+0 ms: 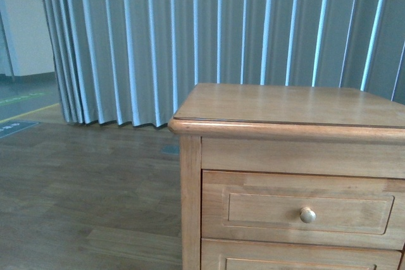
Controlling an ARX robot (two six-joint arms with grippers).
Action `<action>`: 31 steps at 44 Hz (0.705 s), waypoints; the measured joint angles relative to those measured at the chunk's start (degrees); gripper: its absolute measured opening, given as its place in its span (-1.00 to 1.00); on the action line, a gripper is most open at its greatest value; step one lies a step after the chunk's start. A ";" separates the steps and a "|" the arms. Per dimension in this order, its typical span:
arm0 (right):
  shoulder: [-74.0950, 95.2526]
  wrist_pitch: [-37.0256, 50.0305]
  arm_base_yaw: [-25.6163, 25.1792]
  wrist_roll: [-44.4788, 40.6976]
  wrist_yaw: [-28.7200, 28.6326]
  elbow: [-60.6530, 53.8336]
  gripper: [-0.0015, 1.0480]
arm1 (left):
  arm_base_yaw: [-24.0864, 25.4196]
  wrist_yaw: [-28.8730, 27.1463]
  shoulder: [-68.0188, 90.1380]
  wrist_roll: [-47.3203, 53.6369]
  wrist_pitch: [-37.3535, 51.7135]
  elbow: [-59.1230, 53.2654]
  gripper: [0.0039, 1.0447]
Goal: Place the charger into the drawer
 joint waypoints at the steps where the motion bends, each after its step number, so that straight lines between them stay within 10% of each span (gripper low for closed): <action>1: -0.39 -0.39 0.02 0.00 0.00 0.00 -0.97 | 0.00 -0.02 0.00 0.00 0.00 0.00 0.89; 31: -10.45 -10.69 0.02 0.00 -0.02 0.04 -0.97 | 0.00 -0.02 0.00 0.00 0.00 0.00 0.89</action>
